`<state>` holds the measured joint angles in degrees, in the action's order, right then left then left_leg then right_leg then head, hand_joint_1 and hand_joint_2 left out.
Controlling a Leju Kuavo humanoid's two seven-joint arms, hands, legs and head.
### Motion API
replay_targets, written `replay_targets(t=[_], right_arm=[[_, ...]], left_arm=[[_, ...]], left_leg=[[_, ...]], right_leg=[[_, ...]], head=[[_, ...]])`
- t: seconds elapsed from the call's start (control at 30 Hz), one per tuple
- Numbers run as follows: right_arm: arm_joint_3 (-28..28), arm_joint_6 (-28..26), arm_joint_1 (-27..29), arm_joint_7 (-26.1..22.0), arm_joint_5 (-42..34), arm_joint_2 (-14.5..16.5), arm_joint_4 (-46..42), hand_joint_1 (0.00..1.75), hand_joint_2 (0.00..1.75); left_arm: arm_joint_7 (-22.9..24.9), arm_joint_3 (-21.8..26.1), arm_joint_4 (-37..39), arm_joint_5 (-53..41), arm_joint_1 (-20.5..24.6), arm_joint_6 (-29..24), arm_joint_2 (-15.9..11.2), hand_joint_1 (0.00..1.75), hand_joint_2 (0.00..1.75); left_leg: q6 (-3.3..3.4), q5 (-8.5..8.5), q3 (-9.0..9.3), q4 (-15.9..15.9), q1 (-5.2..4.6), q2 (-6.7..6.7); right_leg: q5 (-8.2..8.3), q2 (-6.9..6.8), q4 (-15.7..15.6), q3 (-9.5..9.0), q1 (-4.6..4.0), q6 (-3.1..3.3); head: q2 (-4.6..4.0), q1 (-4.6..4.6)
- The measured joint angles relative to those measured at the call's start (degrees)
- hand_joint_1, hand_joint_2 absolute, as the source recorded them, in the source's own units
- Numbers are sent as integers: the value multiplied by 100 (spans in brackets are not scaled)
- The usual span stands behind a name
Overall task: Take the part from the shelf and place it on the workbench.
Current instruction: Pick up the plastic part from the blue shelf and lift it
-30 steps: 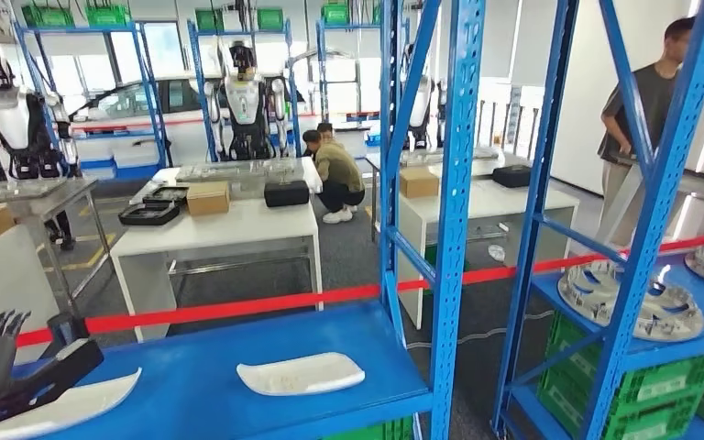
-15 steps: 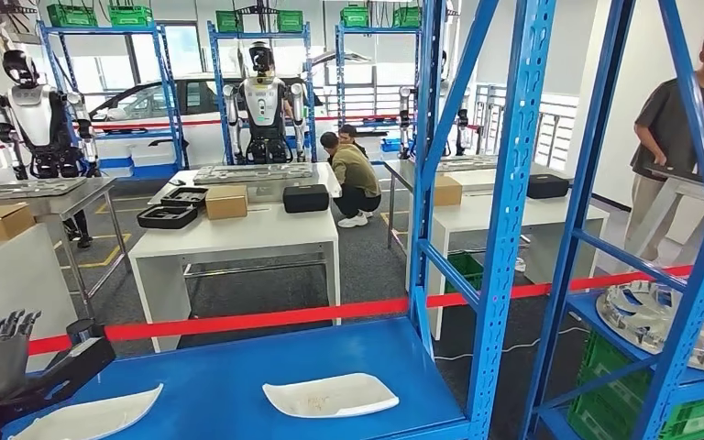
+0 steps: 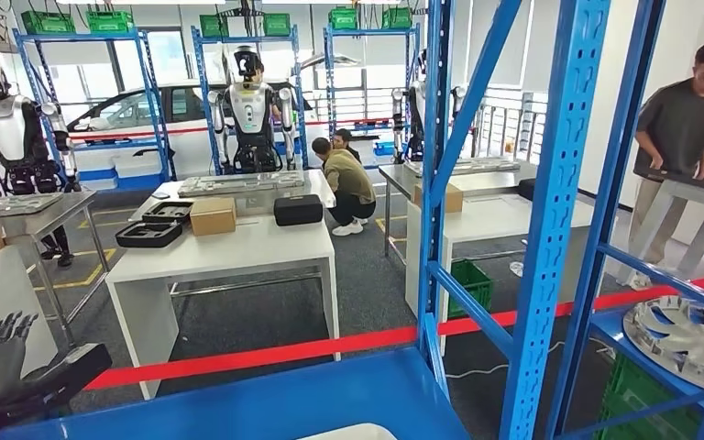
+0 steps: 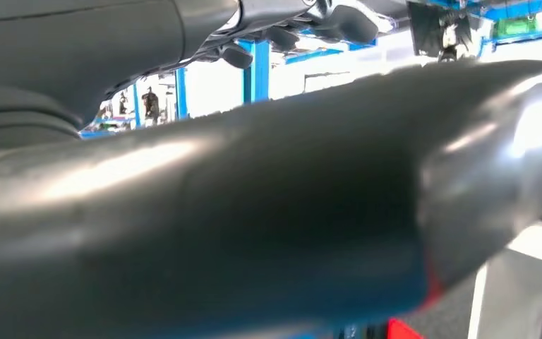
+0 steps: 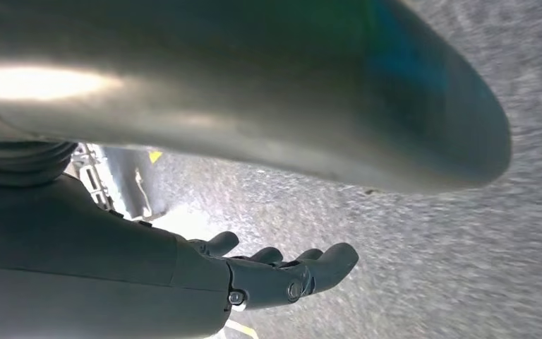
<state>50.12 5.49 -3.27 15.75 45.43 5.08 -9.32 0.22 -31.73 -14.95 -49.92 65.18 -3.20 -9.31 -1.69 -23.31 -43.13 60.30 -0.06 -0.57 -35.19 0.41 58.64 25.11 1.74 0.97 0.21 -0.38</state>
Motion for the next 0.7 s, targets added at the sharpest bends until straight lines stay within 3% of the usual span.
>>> replay_targets(t=[0.03, 0.1, 0.13, 0.17, 0.2, 0.23, 0.3, 0.33, 0.37, 0.4, 0.43, 0.5, 0.53, 0.57, 0.63, 0.7], right_arm=[[1, 1, 0, 13, -1, -2, 0, 0, 0], [2, 3, -9, 43, 1, -4, -2, 0, 0], [2, 4, -17, 52, 2, -5, -2, 0, 0], [2, 5, -27, 43, 2, -7, -3, 0, 0], [2, 7, -33, 32, 1, -8, -4, 0, 0], [2, 8, -32, 21, 1, -8, -4, 0, 0], [2, 8, -20, 14, 2, -8, -4, 0, 0], [2, 8, -14, 16, 4, -8, -4, 0, 0], [2, 10, -11, 18, 6, -8, -4, 0, 0], [2, 12, -10, 18, 9, -8, -4, 0, 0], [2, 17, -4, 18, 12, -11, -4, 0, 0], [2, 29, 16, 20, 20, -28, -3, 0, 0], [3, 37, 22, 28, 26, -38, -2, 0, 0], [3, 50, 19, 36, 34, -45, -2, 0, 0], [4, 79, -5, 47, 50, -48, -2, 0, 0], [5, 92, -23, 44, 55, -49, -2, 0, 0]], left_arm=[[1, 1, -2, 0, -7, 1, -9, 0, 0], [1, 1, -16, -2, -4, 0, -12, 0, 0], [2, 1, -21, -5, 6, -3, -4, 0, 0], [3, 2, -20, -9, 17, -4, -1, 0, 0], [3, 2, -20, -11, 21, -1, 7, 0, 0], [7, 3, -15, -11, 17, 16, 15, 0, 0], [15, 4, -6, 9, 5, 98, 43, 0, 0], [21, 8, -2, 33, 1, 168, 54, 0, 44], [25, 15, -1, 62, 1, 239, 62, 0, 87], [27, 25, -2, 89, 2, 299, 68, 0, 131], [29, 36, -2, 111, 1, 354, 71, 0, 175], [26, 65, 5, 138, 2, 466, 85, 0, 175], [8, 85, 9, 173, 1, 602, 89, 0, 175], [-46, 118, 14, 250, 2, 830, 89, 0, 175], [-303, 241, 15, 597, -8, 1575, 50, 0, 175], [-703, 475, 18, 1132, -32, 2347, -6, 0, 175]], left_leg=[[21, 294, 57, -194, -1, -15], [77, 275, 256, -289, 8, 23], [122, 225, 377, -315, 16, 50], [170, 178, 500, -323, 11, 67], [218, 125, 631, -326, 1, 79], [252, 58, 738, -319, -17, 86], [295, -60, 931, -315, -52, 122], [306, -121, 1018, -314, -70, 143], [316, -196, 1096, -312, -93, 165], [325, -268, 1171, -311, -120, 179], [336, -338, 1219, -313, -138, 186], [317, -462, 1309, -305, -170, 228], [296, -500, 1341, -297, -173, 252], [259, -506, 1372, -272, -179, 277], [196, -467, 1316, -126, -190, 269], [114, -495, 1027, 320, -174, 209]], right_leg=[[-55, 4, -39, -157, -13, -36], [70, -8, 94, -299, -31, -106], [247, -13, 372, -215, -33, -128], [387, -20, 740, 5, -32, -136], [421, -24, 1126, 278, -29, -140], [318, -26, 1431, 552, -40, -139], [-258, -25, 1639, 1008, -77, -126], [-559, -24, 1555, 1164, -104, -106], [-705, -22, 1359, 1268, -136, -69], [-615, -21, 1067, 1318, -170, -15], [-224, -11, 716, 1318, -209, 65], [708, 49, 174, 1253, -283, 203], [1028, 80, 32, 1210, -304, 243], [1128, 96, -25, 1168, -312, 254], [1173, 89, -116, 1052, -278, 269], [1150, 85, -174, 960, -233, 300]], head=[[-1, -5], [-1, 4], [-1, 14], [-2, 30], [-2, 40], [-3, 50], [-2, 60], [-2, 64], [-2, 68], [-2, 69], [-2, 68], [-2, 55], [-2, 51], [-2, 49], [-2, 54], [-2, 42]])
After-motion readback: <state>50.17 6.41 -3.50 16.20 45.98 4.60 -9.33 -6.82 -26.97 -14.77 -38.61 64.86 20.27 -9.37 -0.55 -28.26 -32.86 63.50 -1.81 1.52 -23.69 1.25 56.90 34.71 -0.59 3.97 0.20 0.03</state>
